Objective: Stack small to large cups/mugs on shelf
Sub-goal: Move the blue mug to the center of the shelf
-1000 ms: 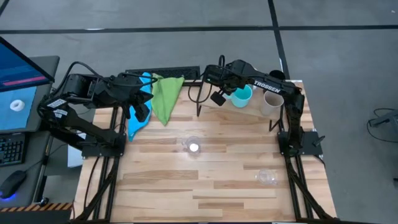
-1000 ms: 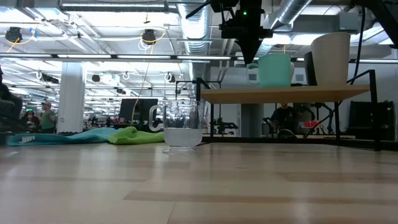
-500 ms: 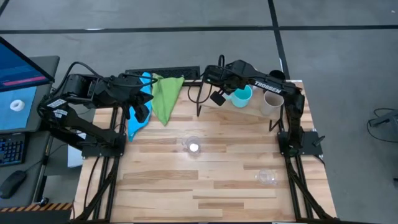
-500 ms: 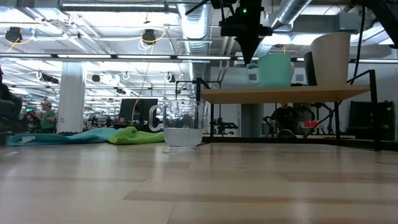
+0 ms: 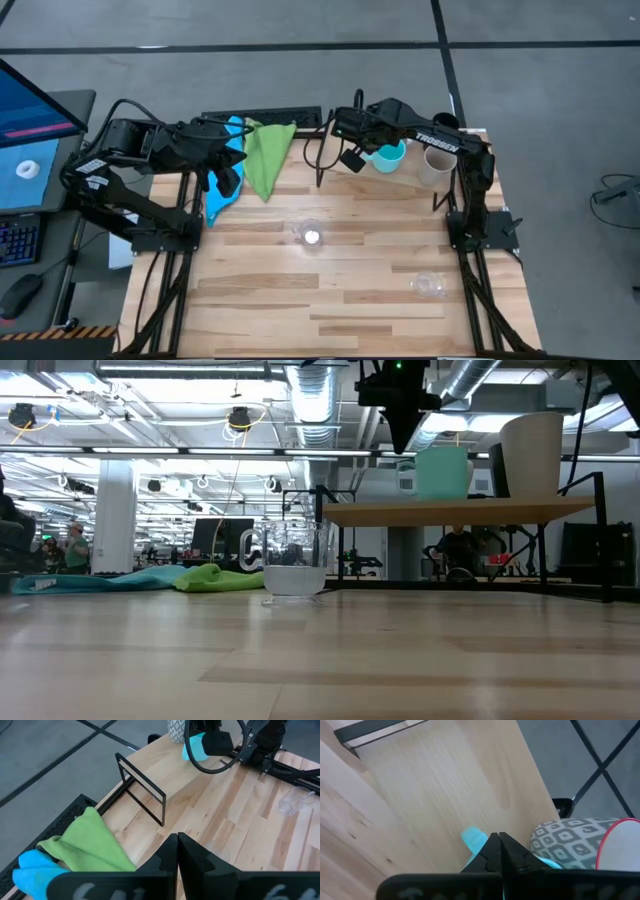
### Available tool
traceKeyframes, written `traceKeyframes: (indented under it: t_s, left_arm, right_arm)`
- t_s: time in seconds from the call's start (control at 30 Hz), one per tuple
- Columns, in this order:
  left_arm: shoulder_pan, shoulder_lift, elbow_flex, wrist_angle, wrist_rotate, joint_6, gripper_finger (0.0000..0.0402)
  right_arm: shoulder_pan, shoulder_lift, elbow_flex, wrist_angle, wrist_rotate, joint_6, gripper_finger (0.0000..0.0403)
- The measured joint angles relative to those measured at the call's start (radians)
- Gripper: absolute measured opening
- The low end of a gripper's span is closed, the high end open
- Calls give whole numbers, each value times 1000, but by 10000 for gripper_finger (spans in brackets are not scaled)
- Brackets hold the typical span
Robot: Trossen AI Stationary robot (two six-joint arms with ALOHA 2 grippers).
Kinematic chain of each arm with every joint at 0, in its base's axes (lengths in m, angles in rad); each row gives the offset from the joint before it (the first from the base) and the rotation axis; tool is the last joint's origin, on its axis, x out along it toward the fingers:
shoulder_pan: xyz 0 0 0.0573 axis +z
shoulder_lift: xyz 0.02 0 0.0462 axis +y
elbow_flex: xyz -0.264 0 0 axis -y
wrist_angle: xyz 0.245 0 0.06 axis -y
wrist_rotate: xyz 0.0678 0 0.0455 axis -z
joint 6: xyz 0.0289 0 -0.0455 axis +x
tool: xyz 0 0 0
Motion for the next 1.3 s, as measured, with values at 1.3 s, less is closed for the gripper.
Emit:
traceKeyframes:
  t_s: [1.3]
  left_arm:
    - [0,0,0,8,6,28,0]
  right_arm:
    - [143,-442,-99,0,141,124,1]
